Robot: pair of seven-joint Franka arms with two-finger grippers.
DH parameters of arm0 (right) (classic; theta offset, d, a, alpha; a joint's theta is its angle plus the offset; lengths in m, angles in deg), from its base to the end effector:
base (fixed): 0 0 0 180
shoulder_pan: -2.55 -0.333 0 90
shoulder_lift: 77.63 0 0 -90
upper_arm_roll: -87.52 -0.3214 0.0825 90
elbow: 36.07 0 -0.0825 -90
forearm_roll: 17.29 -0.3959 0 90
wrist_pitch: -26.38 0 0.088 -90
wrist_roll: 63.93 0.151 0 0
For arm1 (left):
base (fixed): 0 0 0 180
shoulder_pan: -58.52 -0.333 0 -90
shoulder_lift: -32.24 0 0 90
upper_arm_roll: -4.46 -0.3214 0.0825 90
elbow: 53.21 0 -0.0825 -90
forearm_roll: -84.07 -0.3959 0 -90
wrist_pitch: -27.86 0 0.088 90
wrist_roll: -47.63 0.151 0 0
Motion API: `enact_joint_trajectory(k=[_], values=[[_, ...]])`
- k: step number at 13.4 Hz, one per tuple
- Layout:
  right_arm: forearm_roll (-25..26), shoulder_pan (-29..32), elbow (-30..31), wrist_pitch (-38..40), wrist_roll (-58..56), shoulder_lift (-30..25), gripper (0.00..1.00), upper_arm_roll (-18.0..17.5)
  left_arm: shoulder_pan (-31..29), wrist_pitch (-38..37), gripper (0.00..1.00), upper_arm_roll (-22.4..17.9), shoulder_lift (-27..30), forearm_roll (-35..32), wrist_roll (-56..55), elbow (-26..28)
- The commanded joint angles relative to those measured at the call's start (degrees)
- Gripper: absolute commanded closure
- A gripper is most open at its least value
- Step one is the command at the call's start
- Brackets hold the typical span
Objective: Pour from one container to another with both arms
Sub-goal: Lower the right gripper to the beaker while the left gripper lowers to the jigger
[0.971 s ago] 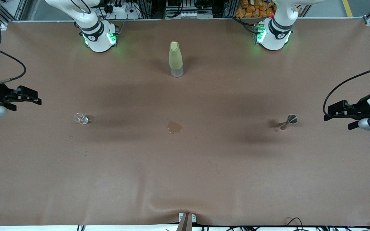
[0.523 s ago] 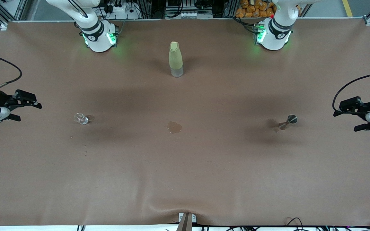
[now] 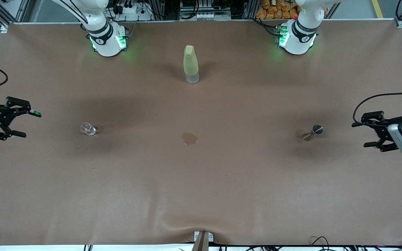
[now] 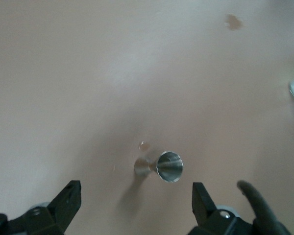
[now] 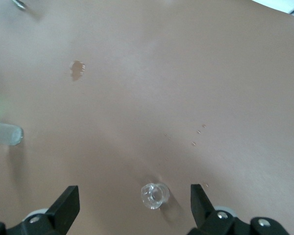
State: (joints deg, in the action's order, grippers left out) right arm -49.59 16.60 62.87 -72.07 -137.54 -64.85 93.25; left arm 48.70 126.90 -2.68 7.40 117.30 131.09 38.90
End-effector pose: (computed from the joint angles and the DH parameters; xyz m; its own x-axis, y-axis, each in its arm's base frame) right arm 0.5983 -0.1343 0.4098 0.7027 0.5960 0.3885 0.7114 -0.5959 -0.3726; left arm 0.6423 0.1106 0.3311 0.5751 -0.7107 0.4052 -0.8139 -0.4470 0.3713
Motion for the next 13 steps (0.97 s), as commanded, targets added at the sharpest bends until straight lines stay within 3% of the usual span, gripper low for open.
enact_joint_trajectory(k=[1,5,9,13], values=[[-7.0,4.1,3.3,0.3,-11.3,1.9,0.0,-0.7,-2.7,-2.0,0.0,0.4,-3.9,4.6,14.8,-0.5],[-15.6,7.6,3.8,2.5,-26.4,7.1,0.0,-0.7,-4.3,-4.6,0.0,0.5,-8.8,11.0,35.9,-0.3],[-23.6,10.0,3.7,6.5,-45.0,16.3,0.0,-0.7,-6.1,-4.6,0.0,0.5,-12.2,17.8,48.3,3.7],[-30.4,10.5,2.9,9.5,-62.7,21.6,0.0,-0.8,-6.8,-4.9,0.0,0.5,-15.8,19.1,56.5,4.6]])
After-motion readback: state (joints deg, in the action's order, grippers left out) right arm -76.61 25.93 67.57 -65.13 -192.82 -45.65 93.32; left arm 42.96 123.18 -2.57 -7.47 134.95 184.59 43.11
